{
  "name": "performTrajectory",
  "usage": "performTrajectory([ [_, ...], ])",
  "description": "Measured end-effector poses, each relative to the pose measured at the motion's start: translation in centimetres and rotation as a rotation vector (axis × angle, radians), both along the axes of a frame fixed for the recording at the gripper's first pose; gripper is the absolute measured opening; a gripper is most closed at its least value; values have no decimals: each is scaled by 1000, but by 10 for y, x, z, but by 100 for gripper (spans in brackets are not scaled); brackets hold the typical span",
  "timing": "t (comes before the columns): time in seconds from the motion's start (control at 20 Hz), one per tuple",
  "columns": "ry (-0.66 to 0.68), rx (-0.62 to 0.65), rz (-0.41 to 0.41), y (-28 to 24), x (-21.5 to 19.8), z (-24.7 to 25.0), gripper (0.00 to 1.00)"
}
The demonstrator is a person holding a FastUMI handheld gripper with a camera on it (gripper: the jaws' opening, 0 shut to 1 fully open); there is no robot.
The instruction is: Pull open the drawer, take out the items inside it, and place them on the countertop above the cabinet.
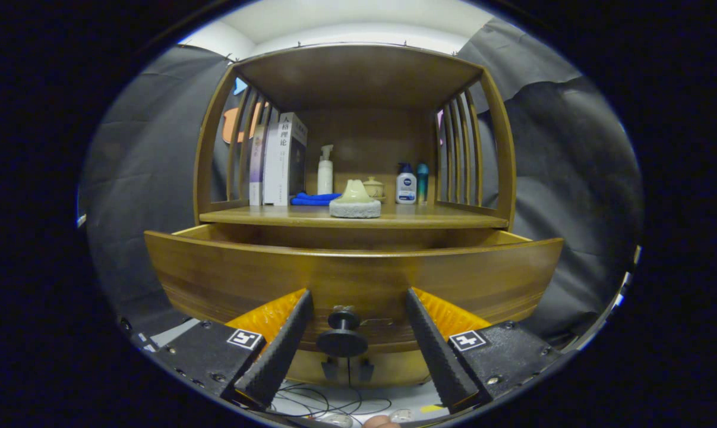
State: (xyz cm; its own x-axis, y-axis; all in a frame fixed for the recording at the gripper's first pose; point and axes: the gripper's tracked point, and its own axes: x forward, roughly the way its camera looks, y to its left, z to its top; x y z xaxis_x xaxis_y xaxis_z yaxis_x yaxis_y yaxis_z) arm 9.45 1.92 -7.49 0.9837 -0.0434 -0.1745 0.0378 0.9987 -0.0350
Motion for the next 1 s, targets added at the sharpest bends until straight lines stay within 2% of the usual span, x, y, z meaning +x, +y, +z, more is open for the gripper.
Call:
performTrajectory([
  [1.0,15,2,-5,0,66,1,99],
])
